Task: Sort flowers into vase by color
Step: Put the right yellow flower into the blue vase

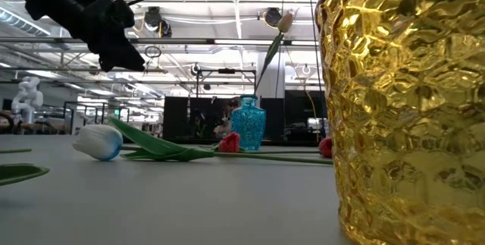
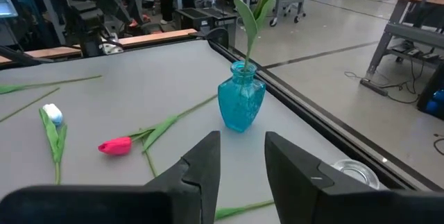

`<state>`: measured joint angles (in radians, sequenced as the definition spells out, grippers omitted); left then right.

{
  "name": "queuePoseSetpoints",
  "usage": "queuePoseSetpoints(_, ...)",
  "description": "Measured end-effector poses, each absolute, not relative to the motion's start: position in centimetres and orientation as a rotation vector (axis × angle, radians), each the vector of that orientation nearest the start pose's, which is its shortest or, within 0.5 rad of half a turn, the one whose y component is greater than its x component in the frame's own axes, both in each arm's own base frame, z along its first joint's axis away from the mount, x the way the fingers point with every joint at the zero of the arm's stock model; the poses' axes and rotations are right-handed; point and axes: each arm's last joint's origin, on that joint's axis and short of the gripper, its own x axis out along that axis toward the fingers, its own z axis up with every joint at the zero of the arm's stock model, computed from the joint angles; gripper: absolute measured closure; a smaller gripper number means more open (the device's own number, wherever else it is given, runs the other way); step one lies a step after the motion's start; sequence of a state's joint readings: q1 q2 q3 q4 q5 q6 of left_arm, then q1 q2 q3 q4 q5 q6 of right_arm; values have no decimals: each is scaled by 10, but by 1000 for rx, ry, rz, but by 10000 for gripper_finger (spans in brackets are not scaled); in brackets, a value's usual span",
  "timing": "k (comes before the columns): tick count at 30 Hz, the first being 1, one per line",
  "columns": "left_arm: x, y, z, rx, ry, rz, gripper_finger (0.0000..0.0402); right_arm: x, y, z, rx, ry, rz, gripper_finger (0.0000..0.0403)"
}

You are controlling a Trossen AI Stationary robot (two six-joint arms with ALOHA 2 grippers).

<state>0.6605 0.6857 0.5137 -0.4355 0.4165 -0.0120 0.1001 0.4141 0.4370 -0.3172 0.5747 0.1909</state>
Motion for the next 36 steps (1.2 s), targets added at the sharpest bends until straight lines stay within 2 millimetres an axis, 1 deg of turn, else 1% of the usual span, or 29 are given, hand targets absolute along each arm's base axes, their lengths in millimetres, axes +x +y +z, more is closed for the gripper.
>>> queuePoseSetpoints(14,123,81,237,-316,489,239,272,111,-5,249,87,235,-495,298)
queuePoseSetpoints(22,128,80,247,-285,372,118,272,111,-5,248,87,236,-495,298)
queuePoseSetpoints(27,134,74,251,-371,339,80,272,111,-5,248,87,236,-495,298)
queuePoseSetpoints(31,138,67,251,-357,353,25,272,111,-5,248,86,236,-495,298)
queuePoseSetpoints(36,145,54,249,-266,380,-84,272,111,-5,249,87,236,-495,298)
